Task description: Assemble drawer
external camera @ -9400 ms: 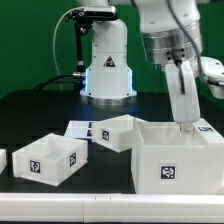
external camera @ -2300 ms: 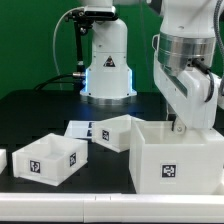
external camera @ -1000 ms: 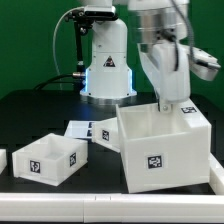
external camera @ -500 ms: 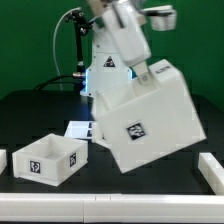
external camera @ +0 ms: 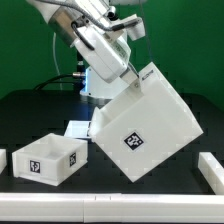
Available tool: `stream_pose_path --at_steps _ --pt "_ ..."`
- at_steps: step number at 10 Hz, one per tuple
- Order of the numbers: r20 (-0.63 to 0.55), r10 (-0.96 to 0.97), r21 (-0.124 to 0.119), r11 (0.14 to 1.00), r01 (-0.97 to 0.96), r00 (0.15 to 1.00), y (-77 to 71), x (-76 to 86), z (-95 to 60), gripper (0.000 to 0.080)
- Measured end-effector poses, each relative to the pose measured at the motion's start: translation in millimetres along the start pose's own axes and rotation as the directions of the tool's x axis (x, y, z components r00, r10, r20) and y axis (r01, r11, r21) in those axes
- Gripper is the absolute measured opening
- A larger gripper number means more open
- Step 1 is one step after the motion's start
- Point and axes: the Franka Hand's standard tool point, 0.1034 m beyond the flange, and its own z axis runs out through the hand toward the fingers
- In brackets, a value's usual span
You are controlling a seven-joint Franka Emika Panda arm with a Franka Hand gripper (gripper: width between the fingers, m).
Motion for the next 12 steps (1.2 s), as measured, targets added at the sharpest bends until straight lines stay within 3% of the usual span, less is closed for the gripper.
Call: stream_pose_path --at_steps 1,2,4,7,9,12 --pt "0.05 -0.007 0.026 1.0 0.006 0.999 2.8 -1.3 7.1 0.0032" --pt "0.074 0.006 0.025 1.0 -0.007 0.997 10.8 2.9 19.5 0.0032" --pt "0.123 0.027 -0.02 1.0 -0.024 0.992 21.3 7.3 28.8 0.0032" --pt "0.225 0.062 -0.049 0.997 -0.053 0.972 32.0 30.3 24.5 0.0032" --pt "0.287 0.05 -0.056 0.998 -0.035 0.957 36.6 31.1 32.3 0.0032" --pt "0.396 0.06 -0.075 0.997 -0.032 0.916 27.0 34.0 38.1 0.0033"
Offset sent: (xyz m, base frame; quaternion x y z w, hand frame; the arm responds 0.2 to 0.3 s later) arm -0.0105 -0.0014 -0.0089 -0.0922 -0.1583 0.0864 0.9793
